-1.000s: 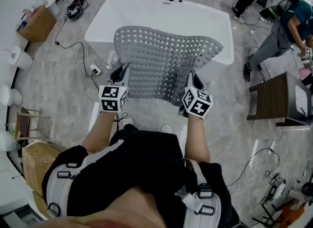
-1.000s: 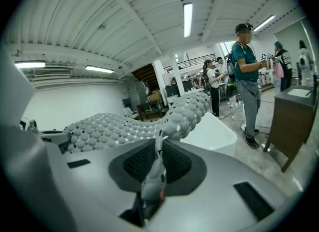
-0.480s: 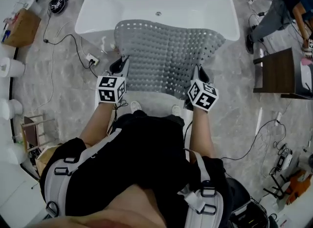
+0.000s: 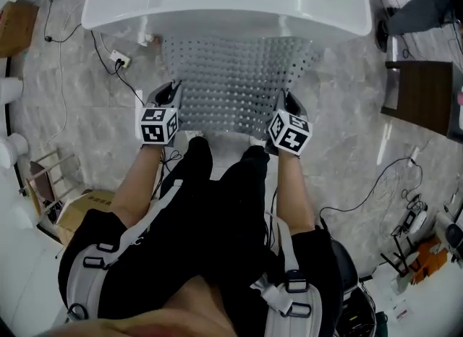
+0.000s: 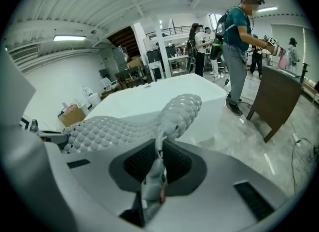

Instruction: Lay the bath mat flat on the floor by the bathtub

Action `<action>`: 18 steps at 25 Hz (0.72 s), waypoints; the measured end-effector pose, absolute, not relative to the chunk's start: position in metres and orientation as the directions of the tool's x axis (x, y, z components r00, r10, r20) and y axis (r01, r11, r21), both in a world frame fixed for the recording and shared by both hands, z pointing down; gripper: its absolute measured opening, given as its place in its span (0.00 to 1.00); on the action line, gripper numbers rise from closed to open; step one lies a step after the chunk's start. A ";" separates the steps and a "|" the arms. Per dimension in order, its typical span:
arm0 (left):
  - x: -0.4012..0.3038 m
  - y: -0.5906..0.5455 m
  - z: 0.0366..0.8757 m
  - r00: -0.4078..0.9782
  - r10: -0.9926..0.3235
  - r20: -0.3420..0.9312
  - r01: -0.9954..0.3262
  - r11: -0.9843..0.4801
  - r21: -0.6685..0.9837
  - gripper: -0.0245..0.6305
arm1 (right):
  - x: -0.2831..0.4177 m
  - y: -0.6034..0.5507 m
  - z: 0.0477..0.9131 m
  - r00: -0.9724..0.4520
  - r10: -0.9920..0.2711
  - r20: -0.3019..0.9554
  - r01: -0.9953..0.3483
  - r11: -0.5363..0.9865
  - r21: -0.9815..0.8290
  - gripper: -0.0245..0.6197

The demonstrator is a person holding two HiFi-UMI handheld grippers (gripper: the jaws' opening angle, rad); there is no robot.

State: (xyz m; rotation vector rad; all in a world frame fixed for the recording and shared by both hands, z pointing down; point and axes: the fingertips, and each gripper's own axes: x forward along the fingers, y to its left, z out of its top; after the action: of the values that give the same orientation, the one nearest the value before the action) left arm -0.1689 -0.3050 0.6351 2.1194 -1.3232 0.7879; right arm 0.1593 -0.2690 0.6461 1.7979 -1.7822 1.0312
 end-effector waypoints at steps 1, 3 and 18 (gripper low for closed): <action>-0.175 -0.307 0.657 0.337 -0.604 0.722 -0.922 -0.366 0.124 0.13 | 0.157 -0.273 0.666 -0.090 -0.659 0.747 -0.975 -0.096 -0.202 0.11; -0.188 -0.312 0.702 0.297 -0.586 0.753 -0.941 -0.312 0.129 0.13 | 0.151 -0.285 0.710 -0.099 -0.634 0.767 -0.977 -0.084 -0.195 0.11; -0.235 -0.385 1.089 0.226 -0.510 0.830 -0.950 -0.302 0.073 0.13 | 0.118 -0.348 1.102 -0.148 -0.565 0.812 -0.972 -0.071 -0.226 0.11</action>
State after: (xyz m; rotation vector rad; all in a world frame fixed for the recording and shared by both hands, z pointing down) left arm -0.2350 -0.3854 1.0894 1.9110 -1.3408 0.9575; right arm 0.1183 -0.3482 1.1019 1.6488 -1.7333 1.1245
